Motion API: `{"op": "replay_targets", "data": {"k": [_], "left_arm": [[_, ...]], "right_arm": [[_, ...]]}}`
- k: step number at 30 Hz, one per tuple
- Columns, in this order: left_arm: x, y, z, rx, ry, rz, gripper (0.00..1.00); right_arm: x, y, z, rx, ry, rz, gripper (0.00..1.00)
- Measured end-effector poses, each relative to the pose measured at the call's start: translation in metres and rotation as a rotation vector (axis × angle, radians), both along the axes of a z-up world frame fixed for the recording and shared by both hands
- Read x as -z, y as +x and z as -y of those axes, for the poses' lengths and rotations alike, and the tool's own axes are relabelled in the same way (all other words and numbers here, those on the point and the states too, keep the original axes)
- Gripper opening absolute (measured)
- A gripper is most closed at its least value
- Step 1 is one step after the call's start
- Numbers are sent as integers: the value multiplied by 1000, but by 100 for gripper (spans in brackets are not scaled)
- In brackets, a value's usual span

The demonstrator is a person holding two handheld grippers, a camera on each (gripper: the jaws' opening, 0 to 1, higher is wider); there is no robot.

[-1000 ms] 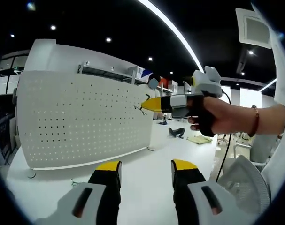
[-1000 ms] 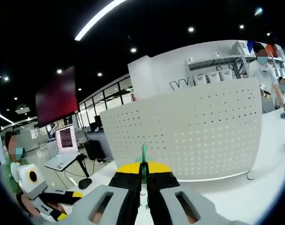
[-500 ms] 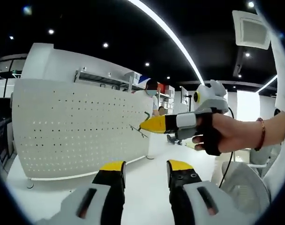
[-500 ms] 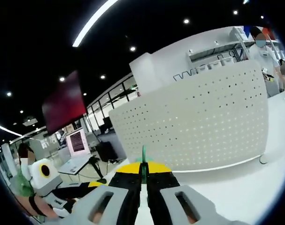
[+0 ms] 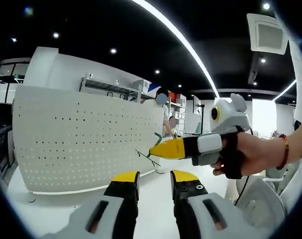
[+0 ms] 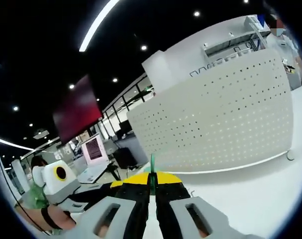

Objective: Insert the hook assembly into the mounting plate slot until the hook locks in place.

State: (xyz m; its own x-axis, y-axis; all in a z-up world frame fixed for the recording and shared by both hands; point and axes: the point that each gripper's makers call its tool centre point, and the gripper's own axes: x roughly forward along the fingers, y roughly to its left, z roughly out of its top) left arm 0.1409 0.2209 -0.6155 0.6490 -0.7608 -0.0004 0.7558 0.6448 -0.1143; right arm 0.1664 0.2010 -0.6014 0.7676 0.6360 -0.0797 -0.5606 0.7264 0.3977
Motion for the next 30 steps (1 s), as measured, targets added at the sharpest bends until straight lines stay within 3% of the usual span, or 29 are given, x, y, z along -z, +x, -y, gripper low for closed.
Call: {"op": "replay_targets", "data": {"k": [14, 23, 27, 30], "left_arm": [[0, 4, -7, -24, -13, -3, 13], [5, 5, -12, -21, 30, 0, 6], [5, 5, -12, -28, 97, 52, 5], [4, 5, -13, -24, 96, 57, 4]], "right_arm": [[7, -13, -19, -79, 25, -29, 2], [11, -20, -23, -116, 14, -38, 2], [12, -24, -26, -141, 1, -25, 3], [10, -27, -28, -154, -40, 20, 4]]}}
